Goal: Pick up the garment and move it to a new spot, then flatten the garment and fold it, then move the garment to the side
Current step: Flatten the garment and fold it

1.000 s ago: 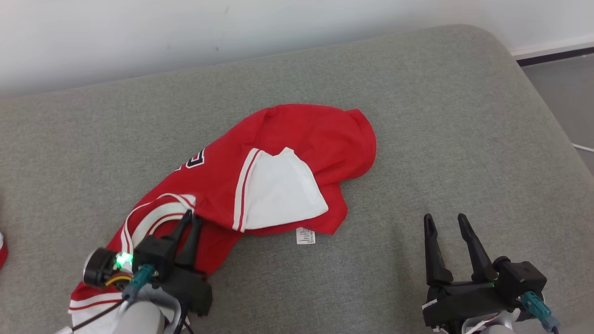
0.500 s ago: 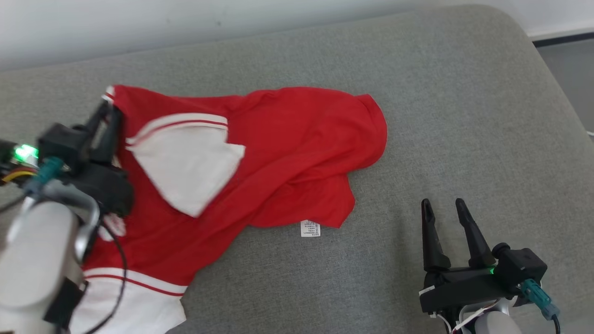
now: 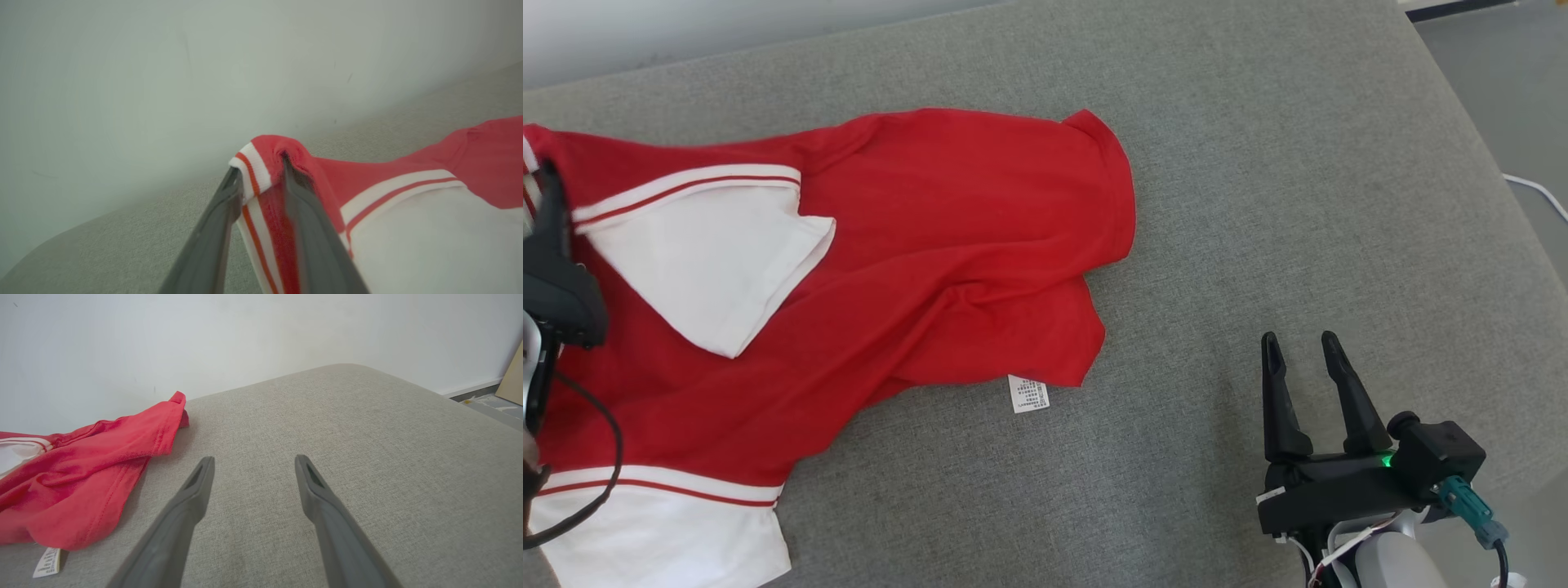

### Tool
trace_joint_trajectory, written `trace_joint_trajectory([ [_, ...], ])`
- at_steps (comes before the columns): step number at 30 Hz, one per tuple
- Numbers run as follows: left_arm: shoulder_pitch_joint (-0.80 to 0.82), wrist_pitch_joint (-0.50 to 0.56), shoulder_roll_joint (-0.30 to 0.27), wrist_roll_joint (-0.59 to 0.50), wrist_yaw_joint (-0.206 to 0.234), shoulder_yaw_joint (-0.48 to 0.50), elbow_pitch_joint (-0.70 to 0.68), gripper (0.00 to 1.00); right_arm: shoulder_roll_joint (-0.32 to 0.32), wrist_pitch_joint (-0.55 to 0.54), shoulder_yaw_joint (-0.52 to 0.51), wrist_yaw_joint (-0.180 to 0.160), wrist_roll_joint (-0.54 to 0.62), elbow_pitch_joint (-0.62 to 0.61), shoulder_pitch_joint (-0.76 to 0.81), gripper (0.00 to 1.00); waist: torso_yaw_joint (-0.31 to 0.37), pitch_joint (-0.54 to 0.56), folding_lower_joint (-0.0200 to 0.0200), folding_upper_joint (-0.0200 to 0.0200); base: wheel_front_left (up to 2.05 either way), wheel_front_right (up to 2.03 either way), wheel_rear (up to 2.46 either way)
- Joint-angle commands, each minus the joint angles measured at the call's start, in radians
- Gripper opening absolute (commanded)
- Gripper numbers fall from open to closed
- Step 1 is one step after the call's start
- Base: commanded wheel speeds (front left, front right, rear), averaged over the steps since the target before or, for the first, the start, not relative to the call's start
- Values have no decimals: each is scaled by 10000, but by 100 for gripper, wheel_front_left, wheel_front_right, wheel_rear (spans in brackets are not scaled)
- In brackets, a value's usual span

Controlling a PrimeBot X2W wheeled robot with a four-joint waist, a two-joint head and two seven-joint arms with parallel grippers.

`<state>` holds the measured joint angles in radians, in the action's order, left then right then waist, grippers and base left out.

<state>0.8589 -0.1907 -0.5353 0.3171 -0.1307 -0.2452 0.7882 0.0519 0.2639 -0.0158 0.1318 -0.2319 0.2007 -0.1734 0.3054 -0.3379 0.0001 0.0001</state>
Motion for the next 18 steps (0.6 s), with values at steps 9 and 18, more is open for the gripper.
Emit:
trace_joint_trajectory([
  [9,26,-558,112,189,19,-313,538,100,-30,8,-104,-22,142,45,147,100,-359,486,-1,-1,0,0,0],
  [18,-937,-743,300,403,161,-41,-1082,100,-29,8,-148,-22,216,127,473,100,-904,1240,-1,-1,0,0,0],
])
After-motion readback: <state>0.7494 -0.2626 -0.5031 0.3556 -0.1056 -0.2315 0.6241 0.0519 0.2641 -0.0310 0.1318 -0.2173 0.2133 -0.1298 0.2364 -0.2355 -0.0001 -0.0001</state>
